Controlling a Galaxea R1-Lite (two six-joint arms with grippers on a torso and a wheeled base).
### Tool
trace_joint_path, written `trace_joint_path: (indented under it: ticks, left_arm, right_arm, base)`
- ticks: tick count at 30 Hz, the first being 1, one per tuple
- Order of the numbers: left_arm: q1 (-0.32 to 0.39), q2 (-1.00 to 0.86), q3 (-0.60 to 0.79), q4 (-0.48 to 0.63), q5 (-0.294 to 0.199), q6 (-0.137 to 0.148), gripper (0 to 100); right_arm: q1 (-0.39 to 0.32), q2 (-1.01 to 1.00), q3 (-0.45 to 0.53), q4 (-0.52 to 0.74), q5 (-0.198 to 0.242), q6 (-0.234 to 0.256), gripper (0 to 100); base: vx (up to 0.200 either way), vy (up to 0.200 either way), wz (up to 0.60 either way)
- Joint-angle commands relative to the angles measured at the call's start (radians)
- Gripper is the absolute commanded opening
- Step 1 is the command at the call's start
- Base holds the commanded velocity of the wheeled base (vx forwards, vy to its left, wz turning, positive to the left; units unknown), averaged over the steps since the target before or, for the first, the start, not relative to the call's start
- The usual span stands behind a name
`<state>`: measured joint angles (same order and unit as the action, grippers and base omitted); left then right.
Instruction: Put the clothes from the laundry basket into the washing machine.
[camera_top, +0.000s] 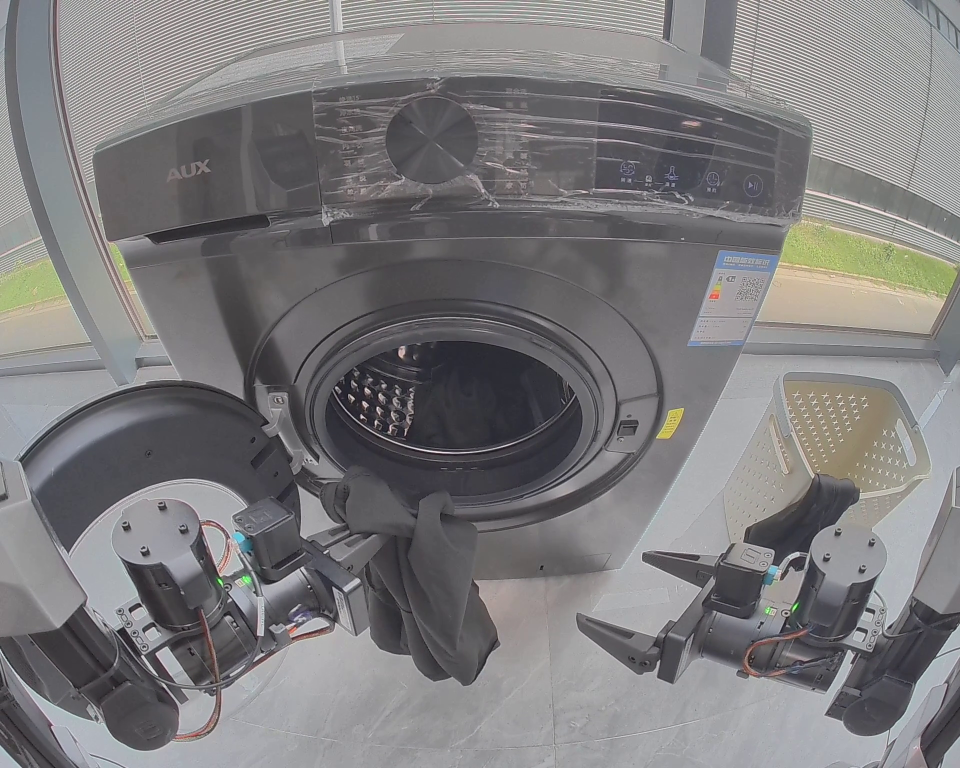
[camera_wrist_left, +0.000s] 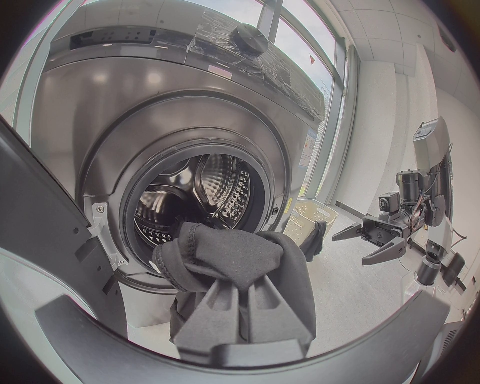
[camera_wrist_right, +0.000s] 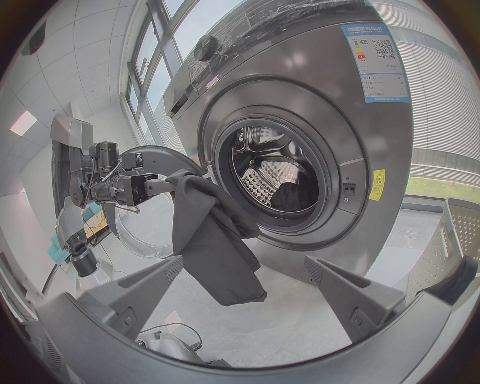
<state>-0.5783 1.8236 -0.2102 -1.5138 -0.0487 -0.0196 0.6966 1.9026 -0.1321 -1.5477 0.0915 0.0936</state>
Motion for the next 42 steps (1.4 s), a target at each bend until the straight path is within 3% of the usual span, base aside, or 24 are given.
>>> trace_joint_path:
  ticks: [1, 7, 29, 35, 42]
  left_arm:
    - [0.002, 0.005, -0.003, 0.000, 0.000, 0.000, 0]
    - [0.002, 0.009, -0.006, 0.000, 0.001, 0.000, 0]
    - [0.000, 0.026, -0.011, -0.002, 0.001, 0.000, 0]
    - [-0.063, 0.051, -0.015, -0.002, 0.001, -0.007, 0]
    - [-0.069, 0.189, -0.118, -0.002, -0.002, -0.013, 0]
  right_arm:
    - [0.001, 0.003, 0.000, 0.000, 0.001, 0.000, 100]
    - [0.004, 0.001, 0.002, 0.000, 0.001, 0.000, 100]
    - [0.008, 0.000, 0.008, 0.000, 0.001, 0.000, 100]
    - [0.020, -0.002, 0.014, 0.000, 0.001, 0.001, 100]
    - [0.021, -0.014, 0.043, 0.000, 0.004, 0.000, 100]
  base:
    - [0.200, 0.000, 0.00]
    - [0.200, 0.000, 0.00]
    - [0.027, 0.000, 0.00]
    - [0.000, 0.000, 0.00]
    - [0.000, 0.000, 0.00]
